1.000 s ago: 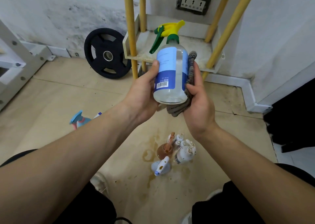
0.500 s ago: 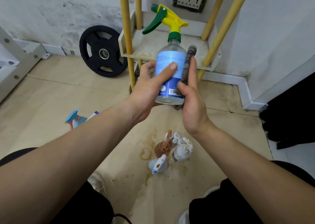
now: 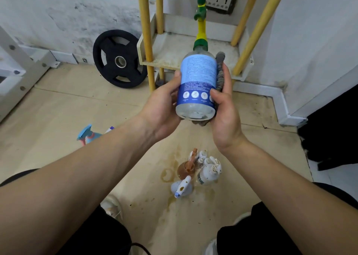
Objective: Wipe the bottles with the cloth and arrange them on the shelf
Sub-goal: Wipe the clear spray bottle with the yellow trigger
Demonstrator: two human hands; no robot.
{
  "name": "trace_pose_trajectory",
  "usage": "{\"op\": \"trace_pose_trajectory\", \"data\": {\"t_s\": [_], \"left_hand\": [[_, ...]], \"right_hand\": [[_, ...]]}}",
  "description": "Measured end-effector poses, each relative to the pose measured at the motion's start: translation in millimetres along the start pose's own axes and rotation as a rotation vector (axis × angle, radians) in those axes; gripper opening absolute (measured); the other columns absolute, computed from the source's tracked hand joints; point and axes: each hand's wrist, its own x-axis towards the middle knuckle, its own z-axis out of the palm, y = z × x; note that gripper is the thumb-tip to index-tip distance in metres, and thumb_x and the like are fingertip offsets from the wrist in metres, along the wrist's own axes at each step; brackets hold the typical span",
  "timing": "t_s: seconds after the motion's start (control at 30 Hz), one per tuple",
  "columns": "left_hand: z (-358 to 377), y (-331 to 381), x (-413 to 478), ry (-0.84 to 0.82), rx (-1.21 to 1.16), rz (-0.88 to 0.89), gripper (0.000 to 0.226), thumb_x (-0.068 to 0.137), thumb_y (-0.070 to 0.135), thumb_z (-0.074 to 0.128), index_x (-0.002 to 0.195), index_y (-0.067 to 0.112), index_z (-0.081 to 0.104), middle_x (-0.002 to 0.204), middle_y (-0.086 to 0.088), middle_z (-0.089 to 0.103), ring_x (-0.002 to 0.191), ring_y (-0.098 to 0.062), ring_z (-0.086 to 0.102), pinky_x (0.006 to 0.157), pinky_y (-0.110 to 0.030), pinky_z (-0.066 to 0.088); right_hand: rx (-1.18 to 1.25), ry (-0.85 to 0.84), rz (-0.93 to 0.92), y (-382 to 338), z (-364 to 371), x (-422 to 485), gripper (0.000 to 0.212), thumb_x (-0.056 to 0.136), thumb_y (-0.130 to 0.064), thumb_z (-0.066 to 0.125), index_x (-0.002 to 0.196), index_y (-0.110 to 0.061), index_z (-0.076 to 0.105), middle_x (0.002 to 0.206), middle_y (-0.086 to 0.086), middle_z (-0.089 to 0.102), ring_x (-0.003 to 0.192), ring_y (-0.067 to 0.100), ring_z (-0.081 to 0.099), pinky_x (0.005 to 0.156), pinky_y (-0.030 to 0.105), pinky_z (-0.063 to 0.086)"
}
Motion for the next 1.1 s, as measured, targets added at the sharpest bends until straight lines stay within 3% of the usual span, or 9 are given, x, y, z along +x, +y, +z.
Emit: {"op": "trace_pose_trajectory", "data": {"t_s": [0.1, 0.33, 0.43, 0.57, 0.63, 0.73, 0.9, 1.0, 1.1], "left_hand": [[-0.1, -1.0, -0.3, -0.122, -0.035, -0.081, 0.06, 0.103, 0.053, 0.041, 0.14, 0.008, 0.056, 0.138, -0.015, 0.062, 0.119, -0.028, 0.062, 0.109, -0.047, 0.045], [-3.7, -6.1, 12.3, -0.059, 0.215, 0.12, 0.064, 0.088, 0.049, 0.066, 0.139, 0.016, 0.046, 0.135, -0.014, 0.064, 0.116, -0.034, 0.067, 0.09, -0.057, 0.057], [-2.8, -4.0, 13.1, -0.037, 0.301, 0.177, 0.063, 0.083, 0.04, 0.075, 0.134, 0.008, 0.054, 0.119, -0.013, 0.072, 0.101, -0.028, 0.073, 0.083, -0.044, 0.06], [-2.5, -0.9, 10.3, -0.092, 0.317, 0.168, 0.051, 0.087, 0.029, 0.076, 0.127, 0.001, 0.061, 0.106, -0.012, 0.074, 0.091, -0.024, 0.072, 0.077, -0.033, 0.058], [-3.5, -3.5, 11.2, -0.089, 0.263, 0.171, 0.06, 0.083, 0.029, 0.077, 0.134, 0.005, 0.056, 0.117, -0.016, 0.071, 0.099, -0.027, 0.072, 0.081, -0.038, 0.058], [-2.3, -4.2, 9.9, -0.099, 0.202, 0.123, 0.06, 0.089, 0.037, 0.072, 0.14, 0.012, 0.052, 0.129, -0.016, 0.067, 0.112, -0.032, 0.069, 0.092, -0.05, 0.057], [-2.8, -3.7, 14.5, -0.035, 0.093, 0.006, 0.054, 0.1, 0.049, 0.044, 0.138, 0.013, 0.059, 0.131, -0.015, 0.067, 0.122, -0.034, 0.064, 0.107, -0.057, 0.047], [-1.7, -3.8, 14.7, 0.003, 0.185, 0.024, 0.056, 0.093, 0.049, 0.053, 0.135, 0.014, 0.061, 0.126, -0.014, 0.07, 0.118, -0.034, 0.067, 0.104, -0.058, 0.049], [-2.1, -2.2, 12.3, -0.013, 0.299, 0.07, 0.053, 0.093, 0.051, 0.061, 0.13, 0.014, 0.063, 0.121, -0.011, 0.073, 0.113, -0.033, 0.069, 0.099, -0.056, 0.053]], "right_hand": [[0.012, -0.015, 0.005, -1.1, 1.4, -1.8, 0.08, 0.085, -0.016, 0.045, 0.16, -0.028, 0.02, 0.143, -0.003, 0.053, 0.105, 0.009, 0.071, 0.082, 0.025, 0.056], [-0.079, 0.009, -0.006, 4.6, -5.9, 0.0, 0.084, 0.087, -0.03, 0.052, 0.161, -0.029, 0.014, 0.164, -0.004, 0.03, 0.142, 0.015, 0.045, 0.111, 0.037, 0.045], [-0.193, -0.012, -0.021, 6.9, -6.2, -1.7, 0.086, 0.085, -0.041, 0.051, 0.161, -0.035, 0.013, 0.166, -0.004, 0.026, 0.149, 0.019, 0.035, 0.12, 0.051, 0.034], [-0.347, -0.076, -0.074, 9.5, -4.3, -4.2, 0.082, 0.089, -0.042, 0.044, 0.163, -0.027, 0.01, 0.17, -0.007, 0.015, 0.156, 0.014, 0.018, 0.125, 0.052, 0.022], [-0.323, -0.096, -0.065, 6.2, -3.2, -4.6, 0.074, 0.093, -0.037, 0.043, 0.162, -0.025, 0.017, 0.167, -0.009, 0.023, 0.153, 0.007, 0.024, 0.124, 0.045, 0.027], [-0.17, -0.034, -0.048, -4.4, -3.1, -2.1, 0.043, 0.105, -0.022, 0.038, 0.147, -0.021, 0.04, 0.144, -0.01, 0.051, 0.128, -0.005, 0.054, 0.105, 0.023, 0.047], [-0.06, 0.226, 0.024, -10.5, -6.7, 8.8, 0.027, 0.097, -0.015, 0.046, 0.119, -0.019, 0.061, 0.123, 0.01, 0.067, 0.112, 0.022, 0.065, 0.101, 0.043, 0.052], [0.069, 0.278, 0.141, -10.9, -10.0, 12.2, 0.038, 0.101, -0.001, 0.046, 0.136, -0.015, 0.052, 0.137, 0.017, 0.062, 0.117, 0.027, 0.065, 0.106, 0.047, 0.05], [0.091, 0.199, 0.176, -9.5, -11.3, 13.2, 0.049, 0.098, -0.012, 0.045, 0.147, -0.008, 0.05, 0.142, 0.014, 0.061, 0.128, 0.03, 0.061, 0.113, 0.053, 0.044]]}}
